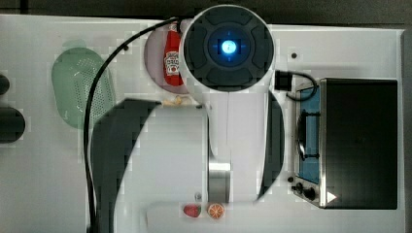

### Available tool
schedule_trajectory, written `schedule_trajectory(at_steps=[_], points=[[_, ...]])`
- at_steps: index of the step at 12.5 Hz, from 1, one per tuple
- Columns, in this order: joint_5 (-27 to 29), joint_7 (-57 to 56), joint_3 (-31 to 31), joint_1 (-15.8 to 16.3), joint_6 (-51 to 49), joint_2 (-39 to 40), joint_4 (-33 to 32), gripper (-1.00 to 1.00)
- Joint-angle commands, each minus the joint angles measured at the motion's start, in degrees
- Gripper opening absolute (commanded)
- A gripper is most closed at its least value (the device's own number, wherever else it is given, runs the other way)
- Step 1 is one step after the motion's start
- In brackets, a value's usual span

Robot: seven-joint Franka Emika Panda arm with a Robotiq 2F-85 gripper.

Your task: Flap open oven.

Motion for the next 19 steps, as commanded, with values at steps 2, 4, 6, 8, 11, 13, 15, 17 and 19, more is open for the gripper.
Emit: schedule_trajectory(at_steps=[2, 4, 6, 8, 11, 13, 15, 17, 19], points=[[0.8, -3.4, -2.0, -1.1, -10.9, -20.0, -8.5, 0.8], [0.8, -3.4, -2.0, -1.1, -10.9, -20.0, -8.5, 1.0], [0.8, -3.4, -2.0, -1.1, -10.9, -20.0, -8.5, 0.9], [0.8, -3.4, -2.0, -1.1, -10.9, -20.0, -8.5, 0.39], [0.8, -3.4, -2.1, -1.2, -10.9, -19.9, -8.7, -0.31], [0.7, -3.4, -2.3, -1.3, -10.9, -19.8, -9.3, -0.65], [0.5, -5.8, -2.7, -1.4, -10.9, -19.8, -10.9, -0.65], [-0.4, -15.2, -3.5, -1.6, -10.5, -19.7, -13.1, -0.65], [-2.3, -25.3, -4.9, -2.0, -7.8, -19.7, -15.4, -0.65]])
